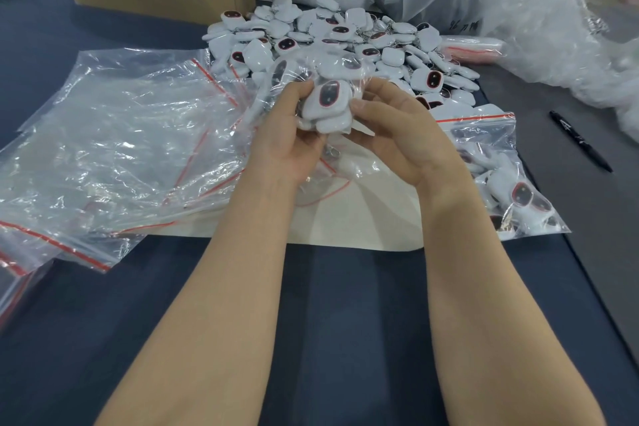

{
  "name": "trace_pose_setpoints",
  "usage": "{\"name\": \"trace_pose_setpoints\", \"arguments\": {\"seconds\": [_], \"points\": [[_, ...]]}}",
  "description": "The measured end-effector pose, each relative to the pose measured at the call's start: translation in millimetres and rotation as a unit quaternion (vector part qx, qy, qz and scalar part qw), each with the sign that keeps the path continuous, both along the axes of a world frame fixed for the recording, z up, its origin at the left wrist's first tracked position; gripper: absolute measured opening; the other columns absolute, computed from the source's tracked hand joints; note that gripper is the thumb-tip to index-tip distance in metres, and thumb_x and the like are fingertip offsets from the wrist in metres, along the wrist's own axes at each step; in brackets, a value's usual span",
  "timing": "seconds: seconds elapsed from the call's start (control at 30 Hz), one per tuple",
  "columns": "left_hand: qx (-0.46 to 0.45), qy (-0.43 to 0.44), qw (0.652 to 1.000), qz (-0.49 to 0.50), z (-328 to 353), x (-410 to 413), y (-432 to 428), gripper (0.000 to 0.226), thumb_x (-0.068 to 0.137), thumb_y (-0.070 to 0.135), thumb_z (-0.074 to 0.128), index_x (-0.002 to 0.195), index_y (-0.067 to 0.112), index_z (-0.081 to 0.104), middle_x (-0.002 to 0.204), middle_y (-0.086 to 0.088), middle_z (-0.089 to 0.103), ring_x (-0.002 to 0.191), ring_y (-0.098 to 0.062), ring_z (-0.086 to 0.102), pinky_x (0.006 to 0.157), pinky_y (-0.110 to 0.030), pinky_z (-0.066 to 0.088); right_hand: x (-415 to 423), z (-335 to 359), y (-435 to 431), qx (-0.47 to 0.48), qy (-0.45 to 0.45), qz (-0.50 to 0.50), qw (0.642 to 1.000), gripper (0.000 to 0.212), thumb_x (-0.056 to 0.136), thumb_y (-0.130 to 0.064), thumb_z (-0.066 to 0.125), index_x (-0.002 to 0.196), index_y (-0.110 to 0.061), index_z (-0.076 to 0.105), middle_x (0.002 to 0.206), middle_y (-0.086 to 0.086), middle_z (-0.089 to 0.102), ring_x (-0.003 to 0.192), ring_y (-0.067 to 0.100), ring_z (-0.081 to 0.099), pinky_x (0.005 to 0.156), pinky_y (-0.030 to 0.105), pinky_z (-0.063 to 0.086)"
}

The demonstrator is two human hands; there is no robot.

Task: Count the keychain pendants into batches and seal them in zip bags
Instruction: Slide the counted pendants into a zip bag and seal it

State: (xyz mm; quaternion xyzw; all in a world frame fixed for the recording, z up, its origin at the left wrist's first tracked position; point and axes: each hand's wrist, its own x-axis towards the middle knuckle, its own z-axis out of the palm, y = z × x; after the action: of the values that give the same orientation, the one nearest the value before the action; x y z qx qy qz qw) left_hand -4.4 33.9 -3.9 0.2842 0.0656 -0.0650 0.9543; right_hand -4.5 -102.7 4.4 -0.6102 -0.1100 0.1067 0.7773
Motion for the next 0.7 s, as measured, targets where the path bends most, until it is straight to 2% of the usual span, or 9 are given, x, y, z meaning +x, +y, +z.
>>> {"name": "trace_pose_setpoints", "arguments": {"seconds": [0.07,0.2,0.3,0.37,0.43,0.53,0.57,0.63,0.7], "points": [[0.014,-0.002,1.000,0.005,1,1,-2,0.016,0.096,0.011,0.048,0.084,0.005,0.058,0.077,-0.008,0.061,0.071,-0.015,0.058,0.058,-0.020,0.052,1,-1,-1,-0.001,0.012,0.010,1.000,0.011,0.088,-0.012,0.060,0.099,-0.015,0.059,0.101,0.003,0.062,0.097,0.019,0.057,0.097,0.041,0.048],[0.068,-0.004,0.997,0.022,5,-2,-5,0.035,0.097,0.037,0.048,0.099,0.006,0.064,0.101,-0.016,0.070,0.094,-0.028,0.067,0.091,-0.040,0.053,2,-5,-1,-0.065,0.023,0.001,0.998,0.023,0.090,-0.031,0.059,0.110,-0.019,0.059,0.110,0.001,0.062,0.099,0.018,0.060,0.086,0.032,0.053],[0.096,-0.024,0.994,0.040,7,-5,-4,0.051,0.095,0.056,0.038,0.102,0.014,0.066,0.104,-0.011,0.072,0.098,-0.025,0.069,0.091,-0.042,0.053,5,-7,4,-0.106,0.033,-0.058,0.992,0.041,0.091,-0.041,0.060,0.122,-0.015,0.057,0.118,0.004,0.061,0.102,0.020,0.062,0.083,0.032,0.054],[0.269,-0.037,0.957,0.100,7,-8,-4,0.040,0.096,0.053,0.040,0.104,0.022,0.064,0.109,-0.002,0.071,0.103,-0.017,0.066,0.096,-0.039,0.049,8,-6,4,-0.118,0.037,-0.109,0.986,0.061,0.089,-0.049,0.061,0.134,-0.013,0.046,0.124,0.003,0.058,0.110,0.019,0.061,0.093,0.036,0.051],[0.438,-0.081,0.883,0.152,7,-12,-7,0.029,0.097,0.043,0.046,0.106,0.021,0.061,0.107,0.003,0.068,0.096,-0.006,0.064,0.091,-0.032,0.049,7,-3,3,-0.138,0.018,-0.165,0.976,0.065,0.088,-0.055,0.058,0.139,-0.017,0.044,0.129,-0.002,0.057,0.117,0.015,0.057,0.100,0.035,0.047],[0.501,-0.160,0.837,0.149,5,-16,-19,0.041,0.095,0.030,0.054,0.133,0.015,0.046,0.116,0.004,0.061,0.087,0.009,0.060,0.079,-0.021,0.054,3,11,7,-0.155,-0.052,-0.300,0.940,0.046,0.094,-0.047,0.054,0.127,-0.016,0.056,0.118,-0.009,0.061,0.112,0.004,0.056,0.097,0.024,0.044],[0.496,-0.179,0.838,0.137,5,-17,-24,0.045,0.095,0.027,0.055,0.138,0.018,0.041,0.119,0.005,0.059,0.088,0.010,0.060,0.078,-0.020,0.054,1,18,9,-0.149,-0.083,-0.357,0.918,0.038,0.095,-0.040,0.054,0.123,-0.013,0.058,0.116,-0.007,0.062,0.110,0.005,0.056,0.096,0.024,0.044],[0.449,-0.168,0.873,0.092,7,-16,-36,0.042,0.095,0.025,0.056,0.134,0.024,0.043,0.121,0.003,0.060,0.098,-0.004,0.063,0.085,-0.034,0.054,-4,32,14,-0.127,-0.151,-0.437,0.878,0.026,0.095,-0.025,0.056,0.115,-0.009,0.060,0.111,-0.002,0.063,0.108,0.010,0.057,0.098,0.028,0.044],[0.389,-0.119,0.913,0.043,9,-18,-49,0.026,0.095,0.020,0.056,0.120,0.022,0.050,0.106,-0.005,0.067,0.086,-0.016,0.069,0.074,-0.040,0.054,-10,45,22,-0.133,-0.223,-0.454,0.852,0.016,0.093,-0.016,0.054,0.107,-0.009,0.060,0.102,-0.004,0.062,0.099,0.008,0.057,0.093,0.025,0.045]]}}
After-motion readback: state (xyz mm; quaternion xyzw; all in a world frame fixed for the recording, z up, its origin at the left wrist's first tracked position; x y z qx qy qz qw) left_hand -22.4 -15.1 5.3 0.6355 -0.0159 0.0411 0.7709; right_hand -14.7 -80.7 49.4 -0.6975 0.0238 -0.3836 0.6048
